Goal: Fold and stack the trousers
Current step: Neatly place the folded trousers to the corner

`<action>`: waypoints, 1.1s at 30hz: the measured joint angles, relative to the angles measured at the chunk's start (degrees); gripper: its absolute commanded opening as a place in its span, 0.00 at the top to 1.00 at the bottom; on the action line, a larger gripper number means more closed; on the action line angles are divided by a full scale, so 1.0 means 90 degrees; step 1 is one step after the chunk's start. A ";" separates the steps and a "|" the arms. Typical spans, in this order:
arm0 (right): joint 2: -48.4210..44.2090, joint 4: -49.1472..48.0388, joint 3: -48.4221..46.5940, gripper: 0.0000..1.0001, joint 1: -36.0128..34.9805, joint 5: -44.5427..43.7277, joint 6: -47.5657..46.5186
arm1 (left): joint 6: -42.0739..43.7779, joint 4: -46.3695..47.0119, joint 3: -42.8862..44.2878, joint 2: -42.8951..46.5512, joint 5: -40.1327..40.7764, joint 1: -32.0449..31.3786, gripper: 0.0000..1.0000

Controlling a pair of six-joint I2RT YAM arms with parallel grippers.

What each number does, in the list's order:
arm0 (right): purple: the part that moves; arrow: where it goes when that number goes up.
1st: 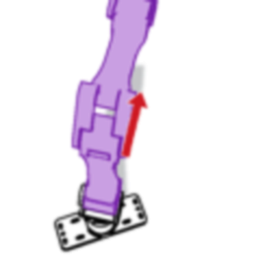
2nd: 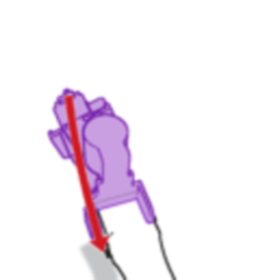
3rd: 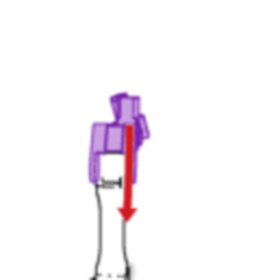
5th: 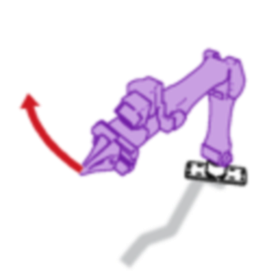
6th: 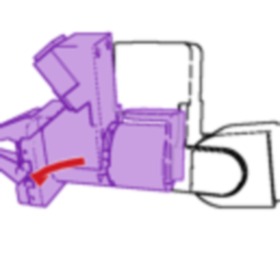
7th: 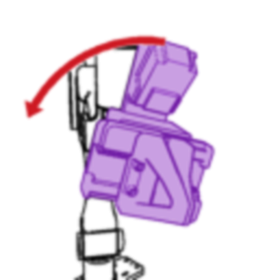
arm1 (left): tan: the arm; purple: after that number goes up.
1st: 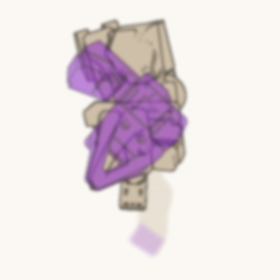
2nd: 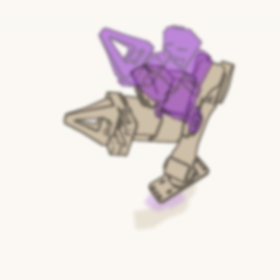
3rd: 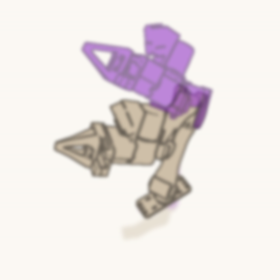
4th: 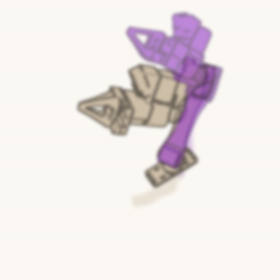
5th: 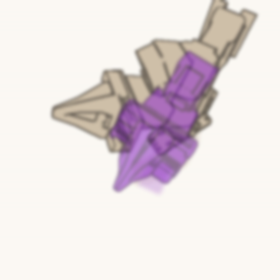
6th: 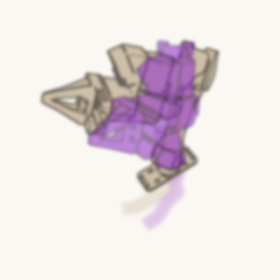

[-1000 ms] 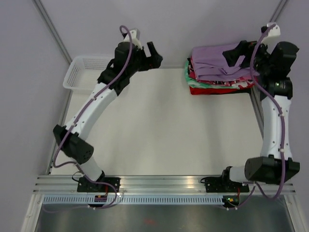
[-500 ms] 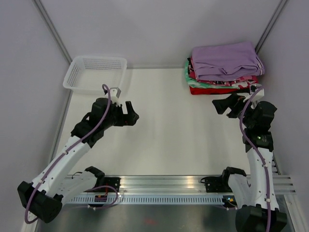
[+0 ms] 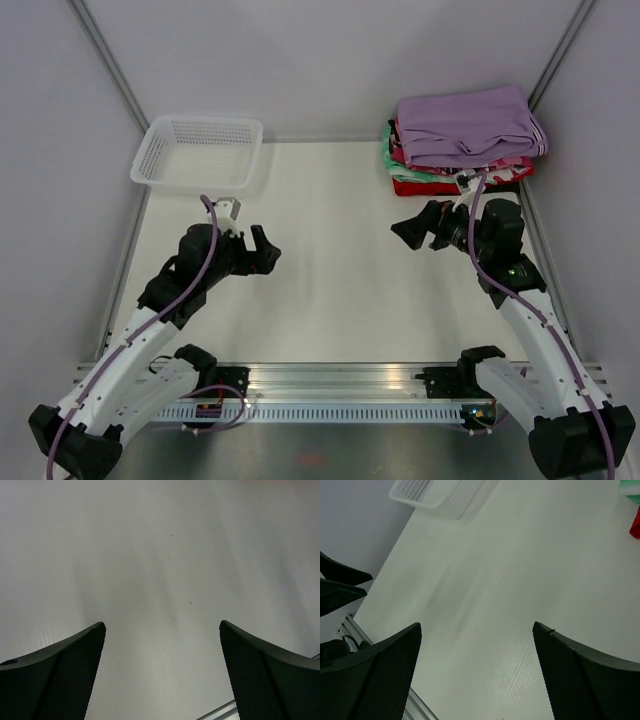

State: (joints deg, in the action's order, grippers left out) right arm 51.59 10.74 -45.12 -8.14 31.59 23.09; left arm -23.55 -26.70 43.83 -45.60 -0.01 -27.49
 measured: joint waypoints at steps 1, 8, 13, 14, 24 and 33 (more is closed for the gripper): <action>-0.0070 0.0005 0.0007 0.02 -0.0041 -0.0029 -0.0032 | 0.0034 0.0015 -0.0007 0.0092 0.0039 0.0000 0.00; -0.1035 -0.0447 0.0602 0.02 -0.0364 0.0063 -0.0066 | 0.0175 0.0211 -0.0393 0.1003 0.0197 0.0000 0.00; -0.1542 -0.0512 0.1005 0.02 -0.0381 0.0053 -0.0119 | 0.0199 0.0226 -0.0503 0.1282 0.0328 0.0000 0.00; -0.1690 -0.0551 0.1107 0.02 -0.0381 0.0044 -0.0117 | 0.0197 0.0226 -0.0503 0.1282 0.0335 0.0000 0.00; -0.3208 -0.1219 0.2023 0.02 -0.0381 -0.0291 0.0172 | 0.0197 0.0386 -0.0675 0.1923 0.0182 0.0000 0.00; -0.3980 -0.1394 0.2917 0.02 -0.0381 -0.0571 0.0483 | 0.0197 0.0556 -0.0843 0.2526 0.0170 0.0000 0.00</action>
State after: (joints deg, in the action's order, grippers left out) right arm 15.77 -1.80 -18.87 -11.57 26.46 27.44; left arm -21.78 -21.69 36.25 -22.87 1.52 -27.49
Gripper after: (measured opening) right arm 0.979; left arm 0.993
